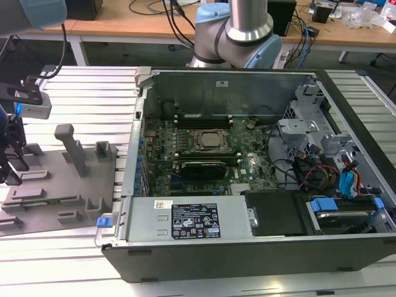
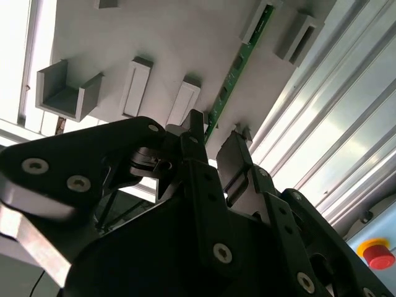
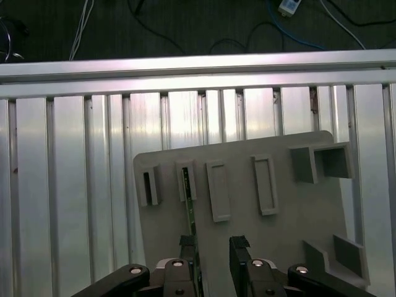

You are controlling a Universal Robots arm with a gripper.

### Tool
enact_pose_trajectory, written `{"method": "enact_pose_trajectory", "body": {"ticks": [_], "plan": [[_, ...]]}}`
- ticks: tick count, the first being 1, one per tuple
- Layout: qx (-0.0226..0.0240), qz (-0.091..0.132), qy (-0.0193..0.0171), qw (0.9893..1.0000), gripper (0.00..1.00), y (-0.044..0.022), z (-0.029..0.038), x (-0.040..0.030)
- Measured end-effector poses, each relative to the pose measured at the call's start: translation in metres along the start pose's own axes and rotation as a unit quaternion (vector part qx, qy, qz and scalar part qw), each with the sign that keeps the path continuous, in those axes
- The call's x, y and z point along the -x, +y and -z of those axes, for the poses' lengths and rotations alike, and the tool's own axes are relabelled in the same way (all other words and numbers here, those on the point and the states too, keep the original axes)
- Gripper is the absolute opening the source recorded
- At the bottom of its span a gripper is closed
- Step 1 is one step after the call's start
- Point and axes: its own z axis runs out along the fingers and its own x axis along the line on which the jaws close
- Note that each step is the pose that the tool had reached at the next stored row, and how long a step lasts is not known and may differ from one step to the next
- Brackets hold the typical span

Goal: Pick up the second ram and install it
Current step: 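Pick up the second ram and move it above second insertion slot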

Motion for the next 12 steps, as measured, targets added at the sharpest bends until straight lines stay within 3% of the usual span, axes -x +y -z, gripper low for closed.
{"method": "enact_pose_trajectory", "body": {"ticks": [12], "plan": [[0.0000, 0.000, 0.0000, 1.0000, 0.36, -0.0004, -0.0100, 0.0000]]}}
